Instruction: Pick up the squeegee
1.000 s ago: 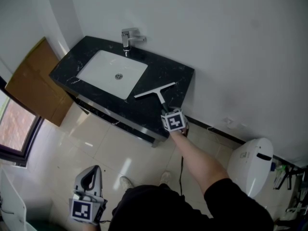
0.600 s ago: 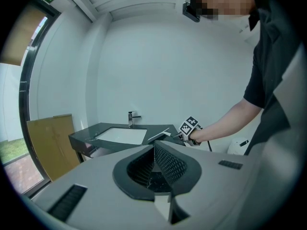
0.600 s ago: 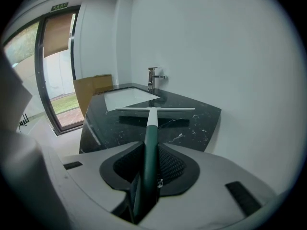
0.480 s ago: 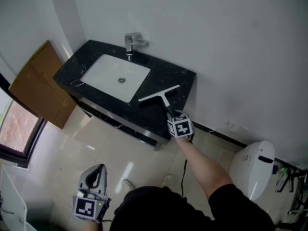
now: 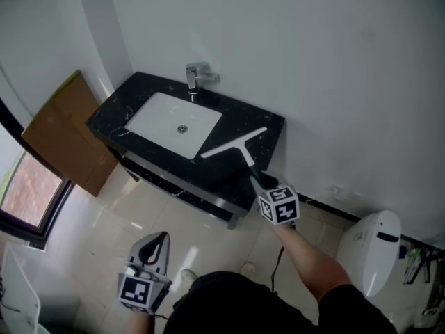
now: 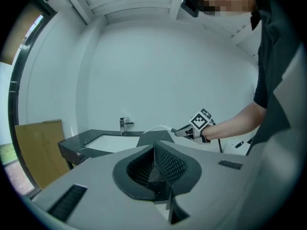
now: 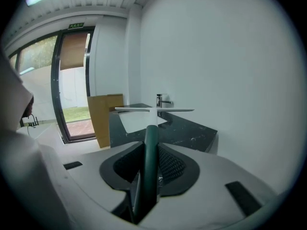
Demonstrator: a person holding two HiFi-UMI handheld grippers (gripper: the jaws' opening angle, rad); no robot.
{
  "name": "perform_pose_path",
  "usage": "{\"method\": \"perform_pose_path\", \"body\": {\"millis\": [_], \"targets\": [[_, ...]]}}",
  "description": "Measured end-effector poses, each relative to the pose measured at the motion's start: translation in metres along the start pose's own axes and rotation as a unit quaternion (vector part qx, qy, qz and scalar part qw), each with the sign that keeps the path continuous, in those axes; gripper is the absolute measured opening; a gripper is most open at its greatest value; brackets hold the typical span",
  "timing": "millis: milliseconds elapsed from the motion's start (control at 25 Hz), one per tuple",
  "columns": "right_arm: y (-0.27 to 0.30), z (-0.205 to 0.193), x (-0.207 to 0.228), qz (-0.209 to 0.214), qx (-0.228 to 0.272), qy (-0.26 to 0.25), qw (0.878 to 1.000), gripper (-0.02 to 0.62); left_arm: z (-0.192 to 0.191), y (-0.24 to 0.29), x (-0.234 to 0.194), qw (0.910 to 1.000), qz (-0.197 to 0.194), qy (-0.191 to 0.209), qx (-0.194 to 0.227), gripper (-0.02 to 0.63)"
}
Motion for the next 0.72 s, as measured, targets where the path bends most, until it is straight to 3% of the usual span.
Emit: {"method": "perform_pose_path", "body": {"millis": [400, 720], "targets": [[-0.106, 0.029, -0.033, 0.031, 0.086, 0.012, 0.996, 0.101, 0.011, 0.016, 0.004, 0.9997, -0.012, -0.005, 0.018, 0.000], [-0.162, 0.024, -0.061, 0.041, 0.113, -0.004, 0.993, 0.101, 0.012, 0.027, 0.012, 0.9990, -0.038, 0.006, 0.025, 0.000]]}}
Point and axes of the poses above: the fingertips, and each gripper's own axes: y forward along the fingers, x to its right, z out of its top, the point moved 7 cm from there along -y, backward along the fingers, and after that the axes turned 1 degree about -z, right-handed, at the moved point
